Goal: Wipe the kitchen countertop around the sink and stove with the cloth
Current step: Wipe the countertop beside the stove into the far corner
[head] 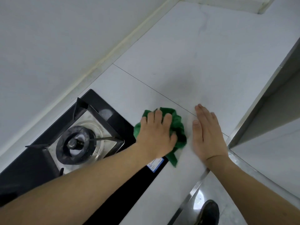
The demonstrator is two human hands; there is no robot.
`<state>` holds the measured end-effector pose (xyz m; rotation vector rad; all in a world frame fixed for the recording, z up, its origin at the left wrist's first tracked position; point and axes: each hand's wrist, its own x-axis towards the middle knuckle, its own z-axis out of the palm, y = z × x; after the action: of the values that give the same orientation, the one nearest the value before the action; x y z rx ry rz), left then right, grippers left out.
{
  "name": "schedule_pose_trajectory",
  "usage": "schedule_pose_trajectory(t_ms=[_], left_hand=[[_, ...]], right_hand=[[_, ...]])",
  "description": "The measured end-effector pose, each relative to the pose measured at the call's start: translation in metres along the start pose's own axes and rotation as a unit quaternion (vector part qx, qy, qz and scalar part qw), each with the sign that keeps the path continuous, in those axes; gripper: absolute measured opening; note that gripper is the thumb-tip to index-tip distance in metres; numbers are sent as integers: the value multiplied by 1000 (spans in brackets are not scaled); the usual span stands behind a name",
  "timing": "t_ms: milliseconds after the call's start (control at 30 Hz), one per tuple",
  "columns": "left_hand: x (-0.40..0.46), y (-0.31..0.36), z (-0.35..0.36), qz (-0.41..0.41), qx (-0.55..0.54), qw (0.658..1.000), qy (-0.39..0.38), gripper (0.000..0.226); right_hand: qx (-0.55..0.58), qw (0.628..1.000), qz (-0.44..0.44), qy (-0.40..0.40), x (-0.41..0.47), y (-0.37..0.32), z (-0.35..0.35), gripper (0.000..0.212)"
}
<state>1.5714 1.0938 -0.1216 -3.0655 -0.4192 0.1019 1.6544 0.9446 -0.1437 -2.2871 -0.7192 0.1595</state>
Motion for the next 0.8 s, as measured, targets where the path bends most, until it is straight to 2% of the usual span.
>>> schedule_pose_trajectory(t_ms=[33,67,100,167,200,233,267,300,367,400,433,467,533,600,633,667,733,767,800], left_hand=[[-3,-3,0,56,1,998,-19,61],[7,-19,-2,77,6,997,-24,61],[23,-38,-2,36,23,999,-32,60],[58,-78,-8,-150,38,987,-32,53],[69,-91,-11,-231,33,972,-38,51],[70,-89,-12,-268,24,962,-42,51],[61,-73,-11,-252,21,967,-42,51],[46,-49,-7,-195,7,980,-25,53],[-6,4,-5,-12,-31,999,-26,56],[-19,13,-6,53,-33,997,-38,54],[-11,4,-6,81,-28,995,-55,53],[9,-17,-8,54,-15,997,-61,53],[54,-73,-13,-112,35,991,-70,52],[76,-112,-20,-255,26,962,-90,52],[73,-108,-17,-266,24,959,-92,51],[60,-90,-11,-229,34,970,-73,50],[17,-41,-4,-73,-7,995,-63,50],[7,-31,-1,-6,-24,999,-35,51],[11,-39,-3,22,-32,998,-43,52]], right_hand=[[-7,1000,3,-2,0,1,1,67],[-15,1000,5,-4,0,1,1,66],[-26,1000,3,-1,0,1,2,67],[-26,999,7,17,3,-4,0,65],[5,999,22,35,5,-8,-2,61],[53,996,39,53,10,-12,-4,56],[102,991,52,72,16,-15,-6,52],[140,984,58,89,23,-18,-7,50],[180,974,74,118,35,-25,-6,48],[186,970,81,135,39,-26,-5,47],[187,968,82,148,41,-27,-4,46],[184,967,75,158,41,-29,-3,45],[166,972,48,162,41,-35,-2,42],[139,977,27,157,44,-44,4,45],[128,980,27,148,47,-48,9,47],[121,983,30,135,52,-53,15,50],[112,986,33,117,58,-64,27,56],[109,987,32,113,60,-69,30,58],[104,988,25,115,60,-73,32,58]])
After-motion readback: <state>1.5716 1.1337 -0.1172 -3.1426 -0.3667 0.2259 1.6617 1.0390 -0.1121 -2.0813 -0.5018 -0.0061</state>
